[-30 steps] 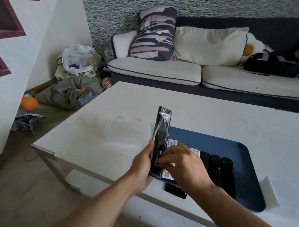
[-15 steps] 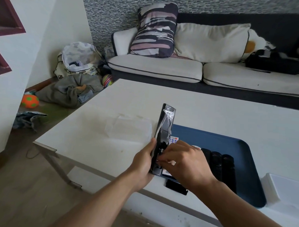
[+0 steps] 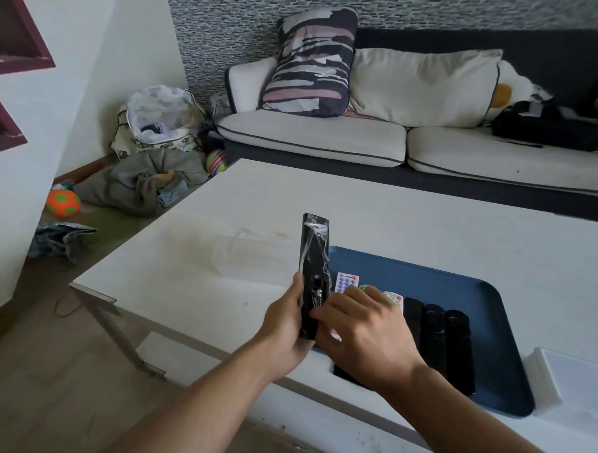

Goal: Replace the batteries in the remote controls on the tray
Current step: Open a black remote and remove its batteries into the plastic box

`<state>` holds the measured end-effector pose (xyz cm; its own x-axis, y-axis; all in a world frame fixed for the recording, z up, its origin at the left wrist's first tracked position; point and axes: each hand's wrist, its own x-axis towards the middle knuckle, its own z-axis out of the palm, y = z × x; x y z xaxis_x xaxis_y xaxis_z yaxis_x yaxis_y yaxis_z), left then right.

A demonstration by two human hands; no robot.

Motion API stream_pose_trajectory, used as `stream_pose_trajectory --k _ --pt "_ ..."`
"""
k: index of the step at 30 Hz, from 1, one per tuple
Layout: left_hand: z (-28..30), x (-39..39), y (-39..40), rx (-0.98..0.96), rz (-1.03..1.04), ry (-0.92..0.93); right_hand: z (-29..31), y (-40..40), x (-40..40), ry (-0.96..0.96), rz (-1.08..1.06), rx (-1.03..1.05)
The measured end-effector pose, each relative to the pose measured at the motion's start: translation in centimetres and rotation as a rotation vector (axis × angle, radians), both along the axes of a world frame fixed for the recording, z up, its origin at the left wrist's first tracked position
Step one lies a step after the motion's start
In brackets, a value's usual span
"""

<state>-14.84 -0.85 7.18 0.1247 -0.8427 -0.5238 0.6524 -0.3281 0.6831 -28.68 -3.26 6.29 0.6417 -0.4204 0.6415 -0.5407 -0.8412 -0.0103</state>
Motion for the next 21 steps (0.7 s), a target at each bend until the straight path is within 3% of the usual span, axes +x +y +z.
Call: stream_pose_trajectory --k 10,17,21 --pt "-0.2 0.0 0.7 -0.008 -0.166 -0.136 0.8 -1.3 -0.5 0.249 0.129 -0.061" --pt "-0.4 0.5 1.0 0.027 -0.296 -0.282 0.9 -1.6 -0.4 0.219 0.198 -0.086" --pt "-0.5 0.5 0.9 0.022 -0.288 -0.272 0.7 -1.4 -0.1 0.194 0.208 -0.103"
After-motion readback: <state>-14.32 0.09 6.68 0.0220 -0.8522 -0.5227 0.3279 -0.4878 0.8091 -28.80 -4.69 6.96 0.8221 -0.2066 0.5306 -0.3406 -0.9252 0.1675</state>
